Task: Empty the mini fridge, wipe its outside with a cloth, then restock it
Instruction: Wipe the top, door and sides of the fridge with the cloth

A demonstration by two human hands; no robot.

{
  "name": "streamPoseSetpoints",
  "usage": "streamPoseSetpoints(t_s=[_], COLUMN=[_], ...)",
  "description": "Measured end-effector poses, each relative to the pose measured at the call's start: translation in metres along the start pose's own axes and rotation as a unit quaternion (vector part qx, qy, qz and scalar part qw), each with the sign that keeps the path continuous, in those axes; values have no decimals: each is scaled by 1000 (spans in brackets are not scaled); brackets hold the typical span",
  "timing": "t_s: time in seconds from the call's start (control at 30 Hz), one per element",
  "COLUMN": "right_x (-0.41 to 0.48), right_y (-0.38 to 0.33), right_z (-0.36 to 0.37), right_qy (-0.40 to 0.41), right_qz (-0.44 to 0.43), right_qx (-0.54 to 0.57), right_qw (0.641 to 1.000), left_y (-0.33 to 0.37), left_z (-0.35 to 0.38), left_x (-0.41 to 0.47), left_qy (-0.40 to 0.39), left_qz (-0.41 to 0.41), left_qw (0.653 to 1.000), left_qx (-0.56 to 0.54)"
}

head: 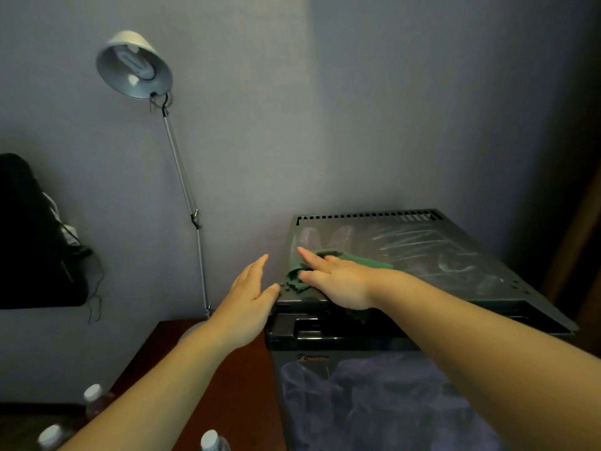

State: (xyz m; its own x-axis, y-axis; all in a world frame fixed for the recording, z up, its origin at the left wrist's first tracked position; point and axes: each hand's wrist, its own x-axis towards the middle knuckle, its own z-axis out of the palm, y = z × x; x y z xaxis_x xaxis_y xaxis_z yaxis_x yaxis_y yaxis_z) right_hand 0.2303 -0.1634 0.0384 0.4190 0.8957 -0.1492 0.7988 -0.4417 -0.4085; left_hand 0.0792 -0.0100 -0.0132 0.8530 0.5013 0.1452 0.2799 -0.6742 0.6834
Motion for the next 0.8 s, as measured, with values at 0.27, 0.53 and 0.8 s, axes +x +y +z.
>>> streamPoseSetpoints(t_s=[0.27,0.53,0.8], right_x=[12,70,68], right_y=[3,-7,8], right_z=[0,-5,-11], right_qy=[-23,4,-6], right_qz=[-37,5,2], right_qx=[60,37,54], right_qw=[997,999,999], left_y=[-23,-43,-55], left_z=[-8,-12,-9], left_x=[36,76,104], left_qy=[-66,-103,-130], left_qz=[41,90,107], left_qw=[997,989,981], left_qx=[-6,-46,-96])
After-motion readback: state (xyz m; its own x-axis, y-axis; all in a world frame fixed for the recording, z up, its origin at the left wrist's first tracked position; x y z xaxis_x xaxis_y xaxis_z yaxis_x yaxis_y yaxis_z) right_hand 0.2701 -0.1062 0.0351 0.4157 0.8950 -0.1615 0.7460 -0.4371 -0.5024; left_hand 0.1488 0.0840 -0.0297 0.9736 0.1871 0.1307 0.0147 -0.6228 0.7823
